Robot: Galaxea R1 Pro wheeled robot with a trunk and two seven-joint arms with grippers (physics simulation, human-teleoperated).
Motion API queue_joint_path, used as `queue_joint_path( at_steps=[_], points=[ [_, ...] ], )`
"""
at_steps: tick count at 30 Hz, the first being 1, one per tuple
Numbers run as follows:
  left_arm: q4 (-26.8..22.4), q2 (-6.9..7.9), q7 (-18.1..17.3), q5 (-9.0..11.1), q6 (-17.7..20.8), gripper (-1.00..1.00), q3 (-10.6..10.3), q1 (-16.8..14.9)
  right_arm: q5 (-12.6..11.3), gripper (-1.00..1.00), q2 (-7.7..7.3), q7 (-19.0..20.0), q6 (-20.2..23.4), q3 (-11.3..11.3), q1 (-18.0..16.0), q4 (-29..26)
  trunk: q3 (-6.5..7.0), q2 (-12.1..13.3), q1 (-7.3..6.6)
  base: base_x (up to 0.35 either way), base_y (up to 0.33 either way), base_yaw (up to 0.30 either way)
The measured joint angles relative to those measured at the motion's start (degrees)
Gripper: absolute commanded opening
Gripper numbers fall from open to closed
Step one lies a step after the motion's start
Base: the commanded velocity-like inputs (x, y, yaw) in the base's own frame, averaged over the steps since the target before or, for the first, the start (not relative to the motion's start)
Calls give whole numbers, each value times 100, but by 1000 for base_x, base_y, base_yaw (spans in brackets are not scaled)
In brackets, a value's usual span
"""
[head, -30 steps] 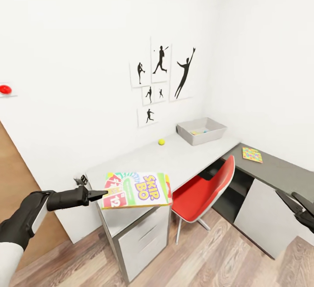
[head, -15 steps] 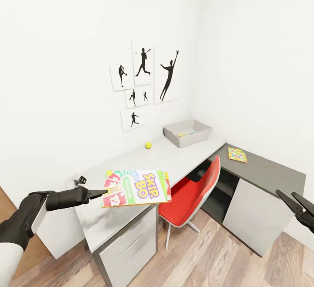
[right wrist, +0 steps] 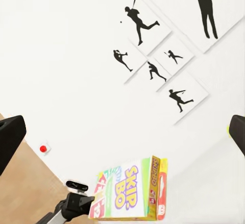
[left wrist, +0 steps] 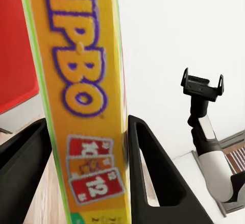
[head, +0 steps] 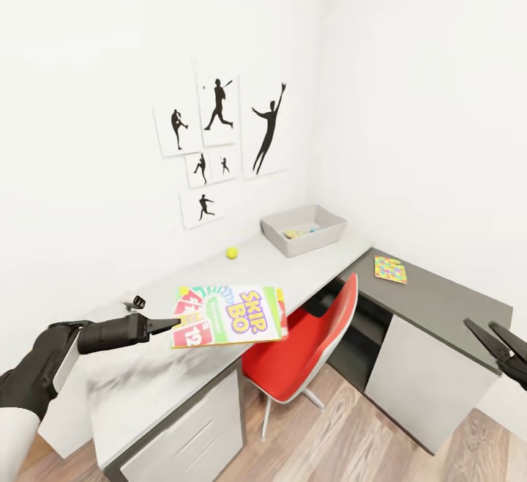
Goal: Put all the toys in the child's room - the three board games (two on the bed and one on the table), the two jigsaw puzzles on the table, and the tennis ball on the table - inside the toy box on the table in the child's room.
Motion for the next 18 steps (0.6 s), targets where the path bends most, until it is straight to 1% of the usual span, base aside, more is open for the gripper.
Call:
queue_joint_path(
  at_steps=[3,4,5,6,8,9,10,11,12,15,18],
  points=[
    [0,-1,0,0,-6,-100,-2,0,12,100,-27,-114,90,11,0,-75,0,0,0,236,-248,0],
    [0,0,0,0,-7,-100,-1,0,14,100,-39,-259,169,7,-2,-111,0,0,0,236,-248,0],
    [0,0,0,0,-7,-100,1,0,13,100,-54,-493,290,4,-1,-137,0,0,0,236,-248,0],
    [0,0,0,1,-8,-100,3,0,10,100,-69,-1040,484,6,-20,-159,0,0,0,236,-248,0],
    [2,-4,0,1,-7,-100,-6,0,-10,100,-114,-2114,675,13,-46,-174,0,0,0,236,-248,0],
    [1,-9,0,1,-6,-100,-8,0,-32,100,-158,-2585,741,20,-53,-176,0,0,0,236,-249,0],
    [1,-12,0,0,-7,-100,-10,0,-64,100,-211,-2901,797,28,-43,-175,0,0,0,236,-249,0],
    [0,-14,0,0,-7,-100,-11,0,-88,100,-254,-3069,833,34,-25,-178,0,0,0,236,-249,0],
    [1,-15,0,0,-7,-100,-9,0,-103,100,-277,-3116,856,37,-9,-180,0,0,0,236,-249,0],
    [0,-16,0,0,-8,-100,-5,0,-113,100,-307,-2883,867,33,14,-183,0,0,0,236,-248,0],
    [0,-17,0,0,-8,-100,-9,0,-109,100,-312,-2775,874,14,18,-184,0,0,0,236,-248,0]
  ],
)
